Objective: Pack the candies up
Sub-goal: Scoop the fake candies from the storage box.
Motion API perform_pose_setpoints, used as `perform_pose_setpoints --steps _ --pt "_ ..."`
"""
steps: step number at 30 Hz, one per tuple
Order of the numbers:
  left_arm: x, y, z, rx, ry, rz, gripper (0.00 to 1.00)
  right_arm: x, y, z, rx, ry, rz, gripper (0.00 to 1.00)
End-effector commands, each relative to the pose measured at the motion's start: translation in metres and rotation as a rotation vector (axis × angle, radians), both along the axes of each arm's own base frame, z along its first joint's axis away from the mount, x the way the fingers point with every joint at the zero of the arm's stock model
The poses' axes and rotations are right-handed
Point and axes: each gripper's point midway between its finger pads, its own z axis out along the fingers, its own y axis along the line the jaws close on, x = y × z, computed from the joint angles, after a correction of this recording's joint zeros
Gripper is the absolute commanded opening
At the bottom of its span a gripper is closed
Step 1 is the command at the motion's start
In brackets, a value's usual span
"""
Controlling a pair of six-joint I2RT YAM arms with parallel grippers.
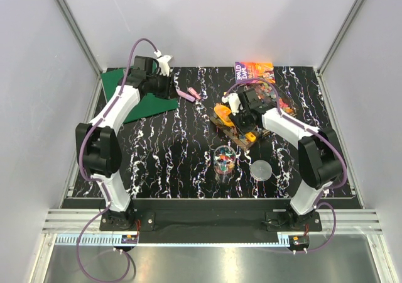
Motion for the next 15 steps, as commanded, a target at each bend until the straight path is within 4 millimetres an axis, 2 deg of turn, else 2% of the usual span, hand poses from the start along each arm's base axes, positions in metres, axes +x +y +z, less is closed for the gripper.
perform_pose_setpoints --steps 1,3,6,7,8,9,10,12,13,15 --pt "-0.003 0.012 0.029 0.046 -0.109 0.006 0.3 0.009 0.009 0.025 0.063 -0.1 -0.015 0.0" --pt "-0.004 0.014 0.031 0.057 -0.118 0.009 0.3 0.005 0.006 0.023 0.057 -0.1 -0.019 0.0" --pt "-0.005 0.018 0.035 0.071 -0.135 0.021 0.3 -0.003 -0.001 0.035 0.06 -0.13 -0.021 0.0" --pt "-0.006 0.019 0.036 0.076 -0.136 0.027 0.3 -0.006 -0.003 0.054 0.076 -0.171 -0.019 0.0" --pt "-0.007 0.02 0.041 0.076 -0.148 0.031 0.3 -0.012 -0.006 0.061 0.072 -0.185 -0.001 0.0" --pt "-0.008 0.022 0.042 0.082 -0.151 0.041 0.3 -0.022 -0.006 0.062 0.086 -0.185 0.031 0.0" --pt "-0.009 0.023 0.042 0.084 -0.152 0.041 0.31 -0.03 -0.007 0.084 0.105 -0.25 0.079 0.0" --pt "-0.012 0.025 0.045 0.087 -0.16 0.047 0.31 -0.051 -0.003 0.085 0.14 -0.242 0.174 0.0" --pt "-0.014 0.025 0.044 0.088 -0.156 0.047 0.31 -0.065 -0.007 0.09 0.122 -0.247 0.233 0.0" --pt "-0.017 0.026 0.046 0.088 -0.162 0.048 0.31 -0.08 -0.011 0.089 0.106 -0.221 0.287 0.0"
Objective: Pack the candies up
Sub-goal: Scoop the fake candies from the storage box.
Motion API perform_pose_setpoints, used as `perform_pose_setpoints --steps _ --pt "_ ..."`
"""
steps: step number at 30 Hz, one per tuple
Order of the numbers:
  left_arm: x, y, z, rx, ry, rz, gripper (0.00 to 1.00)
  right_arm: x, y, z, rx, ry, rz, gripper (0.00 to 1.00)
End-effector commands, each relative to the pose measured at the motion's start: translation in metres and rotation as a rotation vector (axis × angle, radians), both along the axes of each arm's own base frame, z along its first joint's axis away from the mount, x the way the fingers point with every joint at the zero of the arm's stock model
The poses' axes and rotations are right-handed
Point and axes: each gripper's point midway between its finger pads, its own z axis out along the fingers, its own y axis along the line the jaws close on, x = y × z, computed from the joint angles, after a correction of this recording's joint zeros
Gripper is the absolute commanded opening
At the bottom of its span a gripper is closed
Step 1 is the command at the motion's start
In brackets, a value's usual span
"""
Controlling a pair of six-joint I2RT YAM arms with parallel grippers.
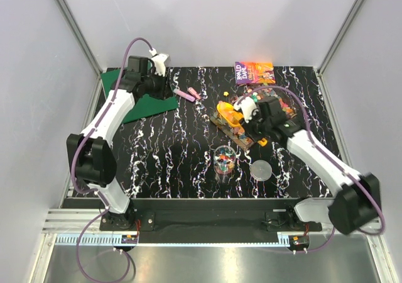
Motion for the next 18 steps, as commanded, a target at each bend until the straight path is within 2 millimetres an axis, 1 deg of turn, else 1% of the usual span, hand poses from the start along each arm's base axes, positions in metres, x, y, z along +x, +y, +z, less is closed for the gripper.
perform_pose_setpoints --steps 1,3,4,5,6,7,8,9,10,11,12,13,14,15,16,18 --pt "-0.004 0.008 0.022 0.012 -0.076 0.019 0.31 -0.041 -0.002 0.016 -0.033 -0.008 0.212 0.0" --pt "-0.007 0.009 0.028 0.01 -0.091 0.026 0.31 -0.052 -0.009 0.014 -0.07 0.023 0.24 0.0" --pt "-0.009 0.01 0.029 0.01 -0.093 0.029 0.31 -0.061 -0.016 0.012 -0.103 0.045 0.26 0.0" --pt "-0.012 0.01 0.035 0.003 -0.105 0.026 0.31 -0.067 -0.019 0.012 -0.121 0.051 0.279 0.0" --pt "-0.014 0.01 0.038 -0.001 -0.11 0.024 0.31 -0.07 -0.024 0.012 -0.139 0.054 0.289 0.0" --pt "-0.016 0.01 0.04 -0.004 -0.114 0.024 0.31 -0.079 -0.03 0.012 -0.17 0.069 0.314 0.0" --pt "-0.019 0.01 0.046 -0.013 -0.127 0.025 0.31 -0.083 -0.034 0.011 -0.19 0.081 0.326 0.0" --pt "-0.021 0.009 0.048 -0.018 -0.129 0.024 0.31 -0.085 -0.038 0.013 -0.211 0.086 0.335 0.0" --pt "-0.023 0.01 0.048 -0.019 -0.13 0.028 0.31 -0.093 -0.045 0.011 -0.242 0.112 0.352 0.0" --pt "-0.025 0.01 0.054 -0.028 -0.143 0.031 0.31 -0.095 -0.048 0.013 -0.26 0.118 0.356 0.0" --pt "-0.026 0.011 0.055 -0.03 -0.147 0.035 0.31 -0.095 -0.052 0.017 -0.281 0.114 0.358 0.0" --pt "-0.029 0.011 0.052 -0.029 -0.144 0.035 0.31 -0.1 -0.057 0.017 -0.307 0.131 0.373 0.0" --pt "-0.031 0.011 0.056 -0.034 -0.157 0.037 0.31 -0.102 -0.061 0.018 -0.328 0.135 0.379 0.0" --pt "-0.033 0.012 0.055 -0.035 -0.154 0.04 0.31 -0.102 -0.066 0.019 -0.362 0.14 0.381 0.0" --pt "-0.036 0.013 0.048 -0.033 -0.14 0.044 0.31 -0.107 -0.073 0.015 -0.398 0.176 0.395 0.0" --pt "-0.04 0.014 0.05 -0.039 -0.15 0.051 0.31 -0.107 -0.083 0.01 -0.468 0.211 0.39 0.0"
